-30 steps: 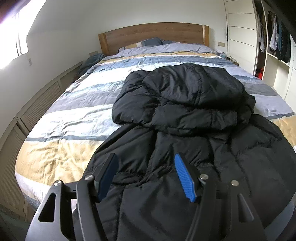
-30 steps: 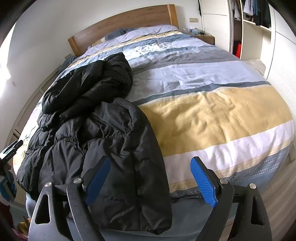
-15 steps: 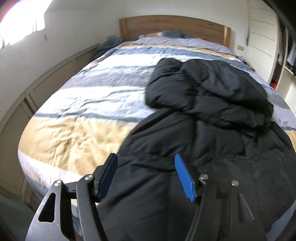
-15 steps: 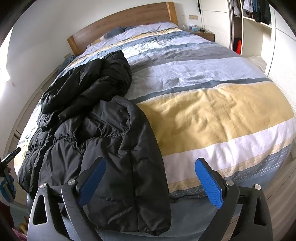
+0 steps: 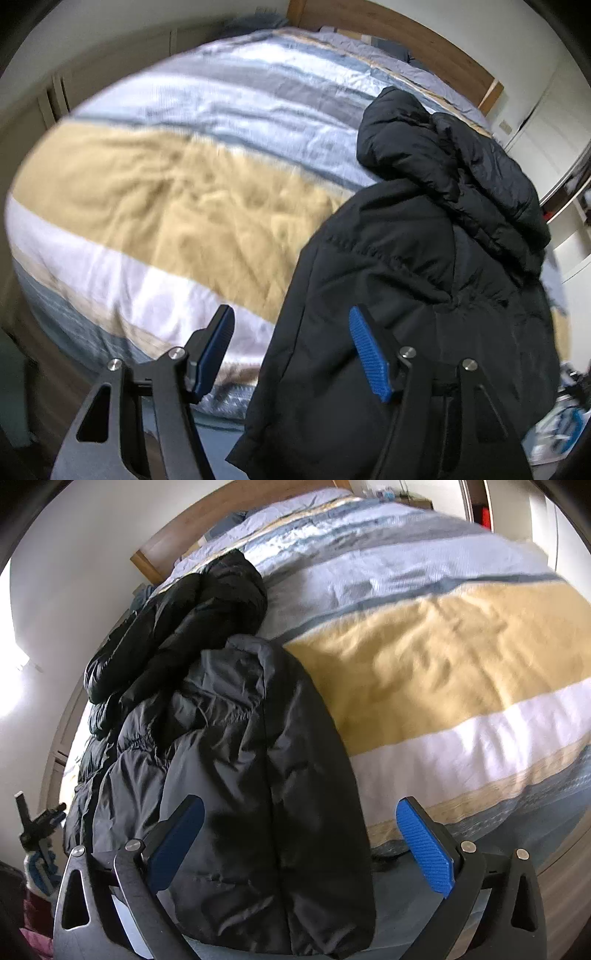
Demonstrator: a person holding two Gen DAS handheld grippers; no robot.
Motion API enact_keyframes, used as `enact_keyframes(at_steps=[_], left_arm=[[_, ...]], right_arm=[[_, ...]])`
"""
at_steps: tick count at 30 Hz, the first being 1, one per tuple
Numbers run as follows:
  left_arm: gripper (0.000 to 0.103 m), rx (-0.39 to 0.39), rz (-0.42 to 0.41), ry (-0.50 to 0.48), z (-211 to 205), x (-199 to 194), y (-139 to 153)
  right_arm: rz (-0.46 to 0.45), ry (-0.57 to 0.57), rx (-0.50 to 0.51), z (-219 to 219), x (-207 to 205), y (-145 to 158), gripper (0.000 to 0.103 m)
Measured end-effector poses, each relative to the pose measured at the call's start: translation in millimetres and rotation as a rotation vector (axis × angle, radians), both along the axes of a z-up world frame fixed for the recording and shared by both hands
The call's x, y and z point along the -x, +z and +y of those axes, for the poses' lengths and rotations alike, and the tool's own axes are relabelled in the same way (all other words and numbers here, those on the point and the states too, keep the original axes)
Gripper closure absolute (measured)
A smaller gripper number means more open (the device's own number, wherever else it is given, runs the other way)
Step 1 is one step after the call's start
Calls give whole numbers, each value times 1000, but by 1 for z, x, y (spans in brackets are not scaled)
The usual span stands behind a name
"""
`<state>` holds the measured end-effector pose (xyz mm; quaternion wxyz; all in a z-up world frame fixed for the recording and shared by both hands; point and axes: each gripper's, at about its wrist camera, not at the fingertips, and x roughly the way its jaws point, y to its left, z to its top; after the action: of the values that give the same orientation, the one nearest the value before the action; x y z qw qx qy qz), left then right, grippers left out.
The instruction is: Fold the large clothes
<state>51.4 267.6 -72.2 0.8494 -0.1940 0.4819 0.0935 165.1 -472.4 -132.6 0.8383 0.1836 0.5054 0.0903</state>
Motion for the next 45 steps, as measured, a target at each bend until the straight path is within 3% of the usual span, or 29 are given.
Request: enact_keyframes(at_steps=[3,8,15,17,19,27,36,45], left_arm=[[40,57,1,19,10,4,-9],[40,217,-20,33,27,8,-29],[39,536,-56,56,48,6,-76],[30,627,-70,45,48,5,-85],[28,694,-80,7,42,6,-90],[25,881,-127,-82,28,23,-89],[25,887,-90,-86,16,30,-89],[25,835,-78,-56,6,29,-79]], right_arm=[[22,-8,-25,0,-1,-7,0],[48,-2,-51,0,-3,-12,0],[93,-12,-112,-1,-6,-24,0],[109,-19,-132,-2,-7,-30,0],[120,-22,-146,-4,-9,-34,0],[170,10,-264,-12,-14,-57,0],[209,60,-428,-16,1,-80,0],[133,176,-455,8,4,-56,0]])
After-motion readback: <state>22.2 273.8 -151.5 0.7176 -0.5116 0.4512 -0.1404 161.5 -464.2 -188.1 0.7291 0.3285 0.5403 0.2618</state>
